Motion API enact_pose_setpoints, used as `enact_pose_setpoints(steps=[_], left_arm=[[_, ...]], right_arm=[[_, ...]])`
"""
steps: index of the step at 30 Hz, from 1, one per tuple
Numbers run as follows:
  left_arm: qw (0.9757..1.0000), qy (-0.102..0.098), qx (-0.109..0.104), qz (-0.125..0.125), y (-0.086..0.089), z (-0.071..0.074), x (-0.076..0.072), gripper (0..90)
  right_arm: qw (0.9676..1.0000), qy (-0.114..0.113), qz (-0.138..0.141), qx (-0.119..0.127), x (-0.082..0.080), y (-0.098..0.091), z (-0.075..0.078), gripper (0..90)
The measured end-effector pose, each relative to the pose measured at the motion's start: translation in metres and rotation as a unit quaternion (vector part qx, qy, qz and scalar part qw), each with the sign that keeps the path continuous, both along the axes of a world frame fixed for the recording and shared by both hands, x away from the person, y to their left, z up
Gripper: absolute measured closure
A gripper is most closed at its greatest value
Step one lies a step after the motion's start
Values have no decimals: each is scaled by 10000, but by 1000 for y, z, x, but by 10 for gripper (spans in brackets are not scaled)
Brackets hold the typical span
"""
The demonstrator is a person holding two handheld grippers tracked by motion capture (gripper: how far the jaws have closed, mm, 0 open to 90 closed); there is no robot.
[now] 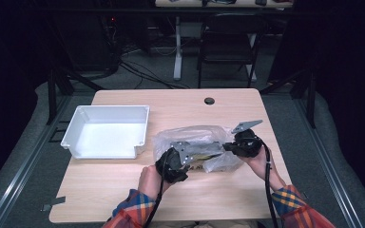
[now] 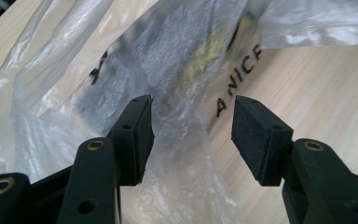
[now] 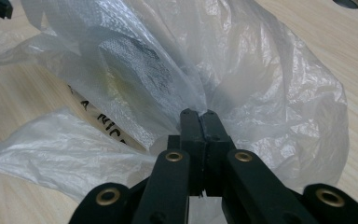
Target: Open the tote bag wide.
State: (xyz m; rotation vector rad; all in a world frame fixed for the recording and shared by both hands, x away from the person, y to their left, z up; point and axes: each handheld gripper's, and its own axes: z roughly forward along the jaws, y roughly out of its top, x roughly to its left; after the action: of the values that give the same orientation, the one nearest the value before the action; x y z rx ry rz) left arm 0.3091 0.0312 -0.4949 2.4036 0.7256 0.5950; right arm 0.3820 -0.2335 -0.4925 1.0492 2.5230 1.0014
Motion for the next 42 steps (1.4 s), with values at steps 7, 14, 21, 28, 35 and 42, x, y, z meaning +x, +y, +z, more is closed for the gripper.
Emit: enact_pose_setpoints(steps=[7,14,21,28,35,42], left_arm=[[9998,-40,208,21,-5,-8,3,480],[9929,-226,1083,427,-15,-31,21,517],[9950,-176,924,338,-10,-33,23,785],[9955,91,894,283,0,-35,29,898],[9946,625,792,225,14,-40,33,900],[9914,1066,733,182,30,-43,31,900]], right_arm=[[9999,47,-52,80,2,-2,0,900],[9997,172,-84,129,6,-3,-4,900],[9996,207,-81,164,7,-5,-4,900],[9993,217,-163,247,9,-9,-3,900],[9991,211,-252,263,12,-14,-4,900],[9983,285,-452,231,22,-19,-11,899]])
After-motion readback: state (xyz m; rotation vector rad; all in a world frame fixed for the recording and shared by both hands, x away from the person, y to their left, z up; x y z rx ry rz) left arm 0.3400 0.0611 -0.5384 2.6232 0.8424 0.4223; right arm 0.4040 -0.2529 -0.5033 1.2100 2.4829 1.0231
